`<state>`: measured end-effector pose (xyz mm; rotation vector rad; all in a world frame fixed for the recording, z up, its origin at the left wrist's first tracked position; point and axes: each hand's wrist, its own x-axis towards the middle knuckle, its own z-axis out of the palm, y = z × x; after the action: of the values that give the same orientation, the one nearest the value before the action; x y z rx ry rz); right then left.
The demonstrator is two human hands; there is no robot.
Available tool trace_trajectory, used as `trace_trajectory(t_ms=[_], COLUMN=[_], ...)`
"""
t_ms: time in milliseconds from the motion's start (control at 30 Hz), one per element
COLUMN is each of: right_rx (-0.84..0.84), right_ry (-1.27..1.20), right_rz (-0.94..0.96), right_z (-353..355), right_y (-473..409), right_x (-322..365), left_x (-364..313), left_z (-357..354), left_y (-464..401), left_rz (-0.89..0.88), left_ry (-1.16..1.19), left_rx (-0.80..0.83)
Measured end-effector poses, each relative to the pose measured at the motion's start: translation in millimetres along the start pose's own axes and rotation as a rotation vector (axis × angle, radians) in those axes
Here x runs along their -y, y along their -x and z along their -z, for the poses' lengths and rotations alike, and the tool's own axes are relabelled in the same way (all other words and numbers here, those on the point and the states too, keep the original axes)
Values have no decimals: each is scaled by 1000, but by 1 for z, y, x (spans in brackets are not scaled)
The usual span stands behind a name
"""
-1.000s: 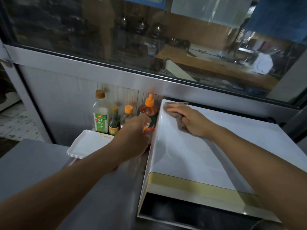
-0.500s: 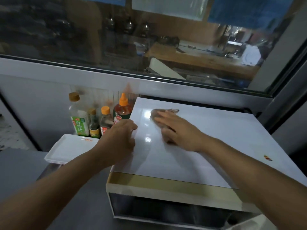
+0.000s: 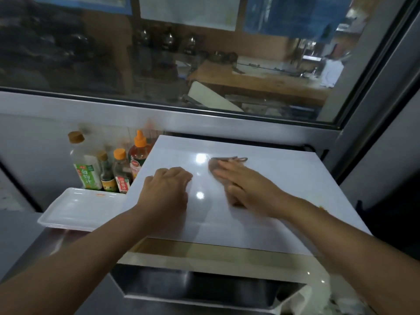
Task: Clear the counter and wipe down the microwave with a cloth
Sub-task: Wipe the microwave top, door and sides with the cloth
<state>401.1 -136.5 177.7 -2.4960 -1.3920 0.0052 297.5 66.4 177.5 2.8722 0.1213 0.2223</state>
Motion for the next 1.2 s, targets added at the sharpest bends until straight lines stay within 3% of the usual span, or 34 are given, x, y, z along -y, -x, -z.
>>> trace_trajectory(t_ms=[200, 367, 433, 633, 867, 1000, 1200], right_rx=[-14, -35, 5, 23, 2, -70, -114], right_ry=[80, -13, -53, 35, 20, -40, -121], right_rz=[-233, 84, 105, -235, -264, -235, -485], right_z=[8, 3, 11, 43, 29, 25, 49], right_y=[-16, 65, 85, 71, 108, 151, 114], right_x=[-33, 0, -12, -86, -76, -88, -154], left_x=[-8, -35, -52, -101, -112, -132, -149], left_z=[3, 2, -4, -21, -20, -26, -35], left_y=[5, 5, 6, 4, 8, 7, 7], left_rz=[72, 110, 62, -58, 9, -60, -96], left_ry=[-41, -82, -25, 18, -24, -28, -24], left_rx=[22, 17, 13, 34, 65, 62, 54])
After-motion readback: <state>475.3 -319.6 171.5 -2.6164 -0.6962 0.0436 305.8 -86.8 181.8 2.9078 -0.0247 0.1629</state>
